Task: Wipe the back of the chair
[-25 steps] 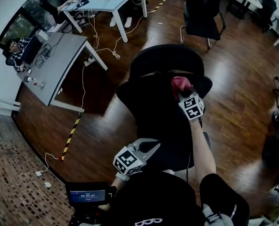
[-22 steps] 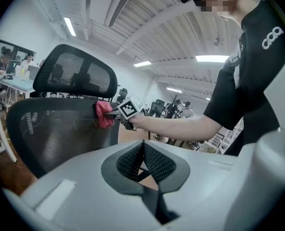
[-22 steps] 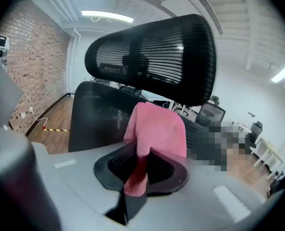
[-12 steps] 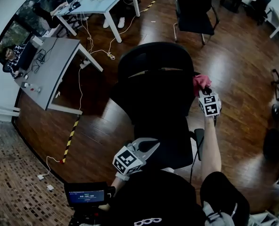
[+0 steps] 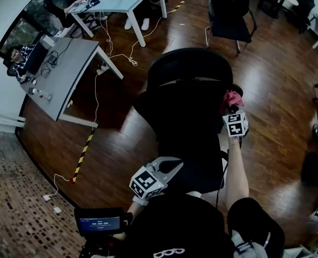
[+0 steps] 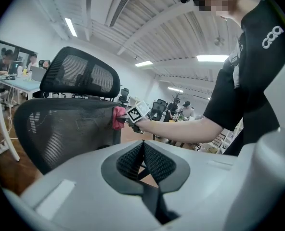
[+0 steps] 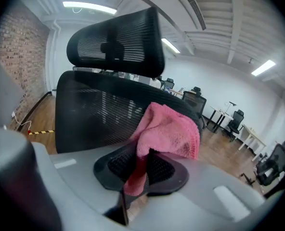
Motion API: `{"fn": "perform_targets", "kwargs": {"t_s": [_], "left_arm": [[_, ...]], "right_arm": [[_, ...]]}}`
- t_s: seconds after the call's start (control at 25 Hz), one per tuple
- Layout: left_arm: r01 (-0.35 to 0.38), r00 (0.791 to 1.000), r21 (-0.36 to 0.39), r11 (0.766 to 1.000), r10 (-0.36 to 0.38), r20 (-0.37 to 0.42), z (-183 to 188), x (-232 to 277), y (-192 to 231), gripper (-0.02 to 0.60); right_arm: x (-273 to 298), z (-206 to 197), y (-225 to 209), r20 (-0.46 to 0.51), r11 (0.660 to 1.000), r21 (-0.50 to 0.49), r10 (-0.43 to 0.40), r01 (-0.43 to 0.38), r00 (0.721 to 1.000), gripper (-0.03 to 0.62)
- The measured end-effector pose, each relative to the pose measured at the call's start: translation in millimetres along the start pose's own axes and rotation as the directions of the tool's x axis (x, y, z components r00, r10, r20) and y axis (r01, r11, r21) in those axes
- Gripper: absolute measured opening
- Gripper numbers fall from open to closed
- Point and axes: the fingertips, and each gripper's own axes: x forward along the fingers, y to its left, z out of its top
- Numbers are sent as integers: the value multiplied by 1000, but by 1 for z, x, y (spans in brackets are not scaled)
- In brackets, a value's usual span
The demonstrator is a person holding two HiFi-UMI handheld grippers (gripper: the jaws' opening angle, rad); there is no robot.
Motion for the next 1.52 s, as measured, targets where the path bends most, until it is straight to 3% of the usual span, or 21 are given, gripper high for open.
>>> {"fn": "perform_targets", "kwargs": {"t_s": [0.24,0.4,0.64,0.84,0.96,1.16,1.52], "left_arm": [[-48,999,-13,999,49,15,-7,-29,12,-25],[-87,995,-22,996,88,38,-16,-48,26,-25],[-118,991,-33,992,120,57,-20,-75,39,-25],[-159,985,-44,986,162,53,-25,-95,45,-25],[-168,984,-40,985,170,51,-26,-99,47,-25],[-143,988,-25,989,144,49,-20,-86,41,-25],[-46,999,9,999,46,10,-9,-36,15,-25]], "right_arm": [[23,33,110,23,987,-66,149,-147,989,44],[39,56,206,23,950,-141,285,-279,958,44],[55,78,350,-32,831,-298,483,-470,875,44],[54,81,419,-91,727,-393,578,-562,811,44],[58,75,420,-100,721,-401,579,-565,809,44],[64,56,357,-94,788,-338,516,-515,851,45],[57,-12,186,-102,922,-181,328,-341,939,48]]}}
